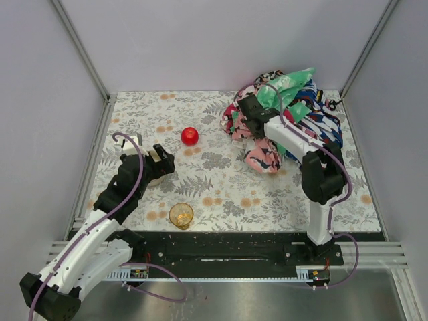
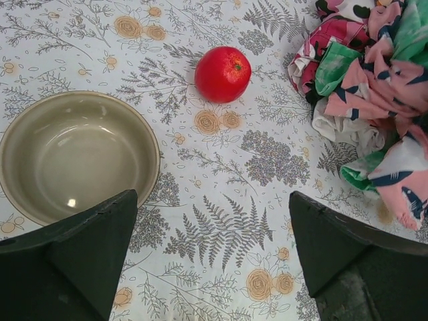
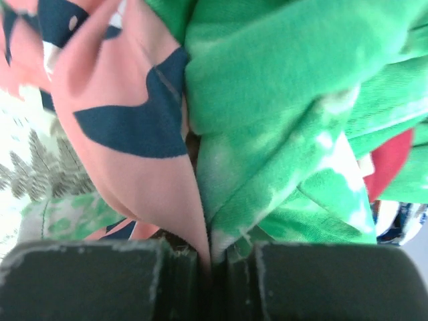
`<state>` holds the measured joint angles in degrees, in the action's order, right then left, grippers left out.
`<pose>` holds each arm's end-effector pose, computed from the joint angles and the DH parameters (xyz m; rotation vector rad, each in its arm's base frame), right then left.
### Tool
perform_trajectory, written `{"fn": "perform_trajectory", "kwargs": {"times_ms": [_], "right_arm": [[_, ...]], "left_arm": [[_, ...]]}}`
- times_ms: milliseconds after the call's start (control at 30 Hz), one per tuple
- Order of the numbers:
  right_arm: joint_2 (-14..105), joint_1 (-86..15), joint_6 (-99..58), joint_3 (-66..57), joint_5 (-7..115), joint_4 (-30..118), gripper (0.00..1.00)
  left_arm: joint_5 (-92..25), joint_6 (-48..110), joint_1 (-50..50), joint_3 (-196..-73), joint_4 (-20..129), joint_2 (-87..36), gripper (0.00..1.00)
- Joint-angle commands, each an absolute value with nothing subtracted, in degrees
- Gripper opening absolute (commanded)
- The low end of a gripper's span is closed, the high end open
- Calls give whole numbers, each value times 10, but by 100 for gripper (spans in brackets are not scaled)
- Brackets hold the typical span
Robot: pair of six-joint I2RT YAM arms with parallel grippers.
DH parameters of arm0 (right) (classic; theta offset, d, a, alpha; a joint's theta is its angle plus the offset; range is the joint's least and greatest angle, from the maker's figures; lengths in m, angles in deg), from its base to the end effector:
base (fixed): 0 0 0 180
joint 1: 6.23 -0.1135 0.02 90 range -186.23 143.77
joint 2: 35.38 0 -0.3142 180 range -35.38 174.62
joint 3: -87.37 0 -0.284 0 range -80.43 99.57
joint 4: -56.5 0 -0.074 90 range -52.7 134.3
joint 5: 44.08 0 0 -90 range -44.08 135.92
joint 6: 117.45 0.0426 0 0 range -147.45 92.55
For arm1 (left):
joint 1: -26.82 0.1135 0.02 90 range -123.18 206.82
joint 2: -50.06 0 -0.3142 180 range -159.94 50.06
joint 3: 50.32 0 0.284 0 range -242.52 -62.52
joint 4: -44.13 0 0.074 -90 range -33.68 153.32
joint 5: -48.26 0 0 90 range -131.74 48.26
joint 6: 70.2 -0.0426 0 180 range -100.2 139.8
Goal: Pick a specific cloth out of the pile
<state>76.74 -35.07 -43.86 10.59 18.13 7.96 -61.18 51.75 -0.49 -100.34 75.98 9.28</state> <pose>0.4292 0.2137 0.2665 -0.7884 2.3572 -0.5313 0.1556 -0.0644 0.3204 -0.3008 1.9348 -0.3517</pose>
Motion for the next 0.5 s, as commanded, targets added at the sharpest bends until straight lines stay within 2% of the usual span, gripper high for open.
{"fn": "perform_trajectory", "kwargs": {"times_ms": [0,100,267,467], "right_arm": [[707,-348,-405,241,153,135,0],[710,-313,-358,320,159,144,0],[726,-200,-221,401,261,127,0],[845,-86,-136,506,297,56,0]], "left_arm": [[-595,512,-3,-1007,733,96,99],[-591,513,-2,-1009,728,95,99],[-566,509,-2,-1021,708,77,99],[-475,494,-2,-1051,650,0,99]]}}
